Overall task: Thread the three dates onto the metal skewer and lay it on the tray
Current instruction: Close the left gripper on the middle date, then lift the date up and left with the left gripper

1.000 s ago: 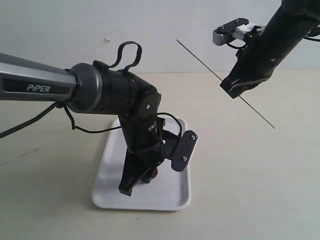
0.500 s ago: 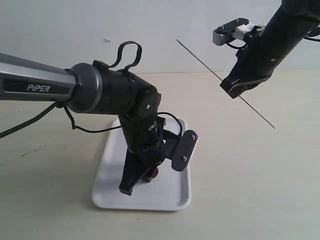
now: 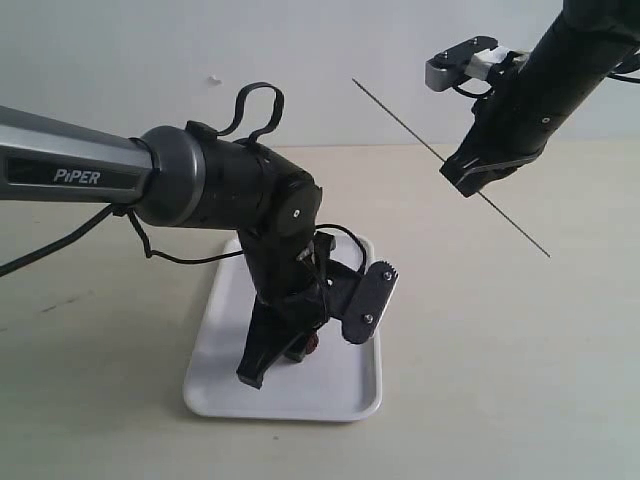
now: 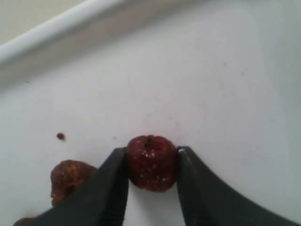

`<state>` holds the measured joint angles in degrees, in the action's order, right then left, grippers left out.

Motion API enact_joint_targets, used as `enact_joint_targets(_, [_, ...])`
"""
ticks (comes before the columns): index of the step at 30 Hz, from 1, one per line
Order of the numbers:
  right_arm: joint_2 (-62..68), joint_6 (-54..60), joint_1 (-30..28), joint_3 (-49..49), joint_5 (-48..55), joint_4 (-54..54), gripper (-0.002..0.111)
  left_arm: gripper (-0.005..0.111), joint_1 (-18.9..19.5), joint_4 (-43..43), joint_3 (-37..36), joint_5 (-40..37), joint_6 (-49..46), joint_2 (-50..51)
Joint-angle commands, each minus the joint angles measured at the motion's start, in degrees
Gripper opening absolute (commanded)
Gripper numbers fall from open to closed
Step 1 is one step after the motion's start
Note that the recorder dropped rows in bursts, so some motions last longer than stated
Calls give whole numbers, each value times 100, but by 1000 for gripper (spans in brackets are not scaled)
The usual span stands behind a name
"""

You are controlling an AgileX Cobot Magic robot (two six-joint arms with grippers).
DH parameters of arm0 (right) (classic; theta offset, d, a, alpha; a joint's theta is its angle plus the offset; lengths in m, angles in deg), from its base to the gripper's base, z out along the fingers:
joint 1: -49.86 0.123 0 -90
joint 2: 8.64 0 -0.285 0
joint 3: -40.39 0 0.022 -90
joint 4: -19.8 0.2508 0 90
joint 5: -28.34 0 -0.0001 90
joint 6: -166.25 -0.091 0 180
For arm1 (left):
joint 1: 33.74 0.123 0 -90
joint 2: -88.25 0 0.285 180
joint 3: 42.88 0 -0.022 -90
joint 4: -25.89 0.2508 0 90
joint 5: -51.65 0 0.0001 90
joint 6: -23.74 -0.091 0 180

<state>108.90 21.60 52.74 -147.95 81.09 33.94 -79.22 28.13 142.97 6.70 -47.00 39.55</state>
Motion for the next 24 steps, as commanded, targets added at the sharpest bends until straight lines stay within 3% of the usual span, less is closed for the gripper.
enact_joint_targets(1, [-41, 61, -18, 6, -42, 45, 0, 35, -27, -6, 23, 28, -15, -16])
enact_joint_targets(18, [-41, 61, -18, 6, -42, 45, 0, 35, -14, -41, 23, 28, 327, -126])
enact_joint_targets(24, [-41, 61, -18, 6, -42, 57, 0, 35, 164, -610, 23, -39, 352, -476])
